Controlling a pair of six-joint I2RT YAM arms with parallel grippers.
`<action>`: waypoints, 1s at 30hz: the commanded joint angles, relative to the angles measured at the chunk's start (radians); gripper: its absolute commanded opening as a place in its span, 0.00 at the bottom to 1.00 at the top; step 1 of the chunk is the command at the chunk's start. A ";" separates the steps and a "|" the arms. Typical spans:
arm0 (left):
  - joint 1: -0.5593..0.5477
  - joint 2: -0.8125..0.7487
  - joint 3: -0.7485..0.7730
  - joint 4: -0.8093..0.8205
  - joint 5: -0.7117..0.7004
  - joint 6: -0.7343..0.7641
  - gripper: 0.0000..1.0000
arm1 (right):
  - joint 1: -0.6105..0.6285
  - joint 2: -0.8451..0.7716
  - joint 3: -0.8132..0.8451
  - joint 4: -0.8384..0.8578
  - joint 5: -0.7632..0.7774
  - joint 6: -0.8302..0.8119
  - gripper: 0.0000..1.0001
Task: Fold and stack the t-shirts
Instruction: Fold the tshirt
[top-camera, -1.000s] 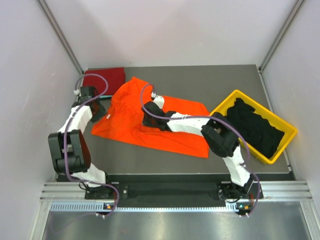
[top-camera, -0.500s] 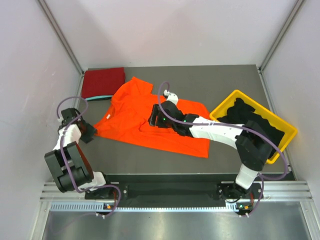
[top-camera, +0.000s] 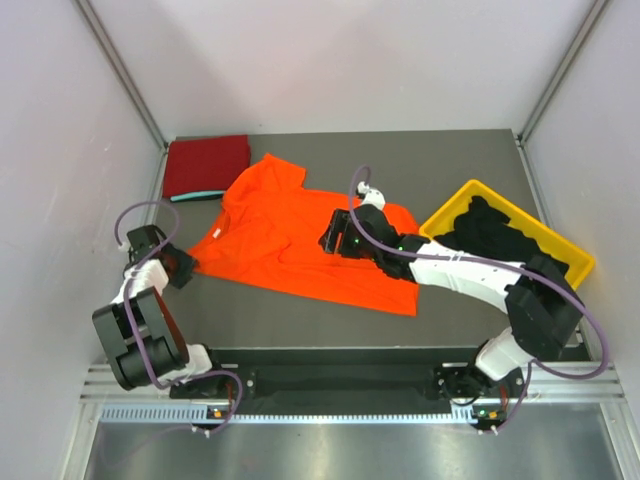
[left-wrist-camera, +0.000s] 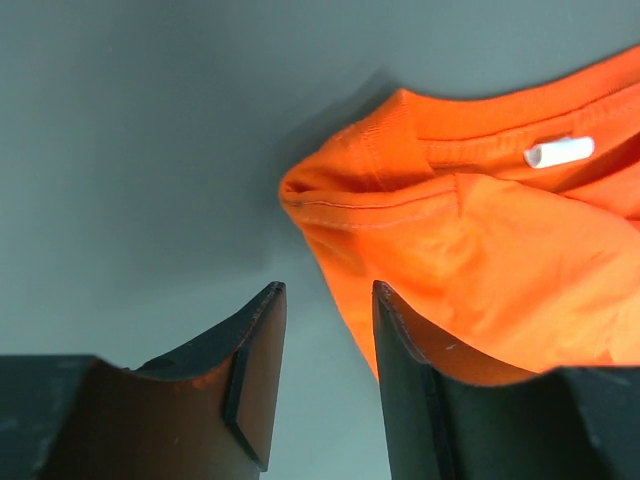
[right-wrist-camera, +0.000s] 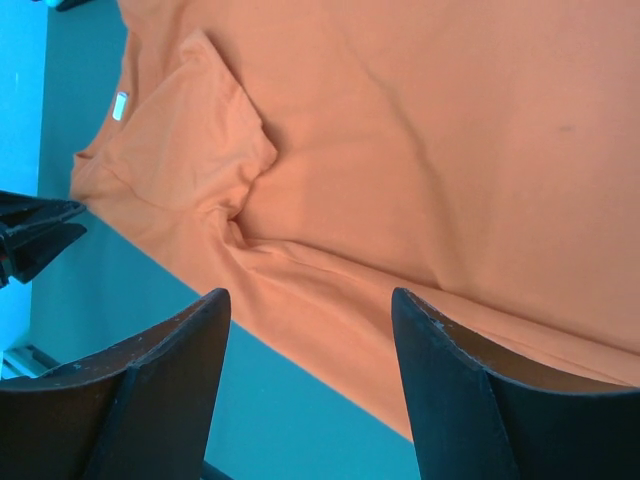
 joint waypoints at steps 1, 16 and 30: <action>-0.003 0.021 -0.021 0.086 -0.004 -0.024 0.44 | -0.029 -0.069 -0.022 0.042 -0.012 -0.019 0.66; -0.007 0.101 -0.013 0.146 -0.025 -0.039 0.38 | -0.064 -0.282 -0.130 -0.013 0.017 -0.043 0.66; -0.027 0.048 0.071 0.016 -0.109 0.002 0.00 | -0.066 -0.348 -0.153 -0.074 0.049 -0.063 0.66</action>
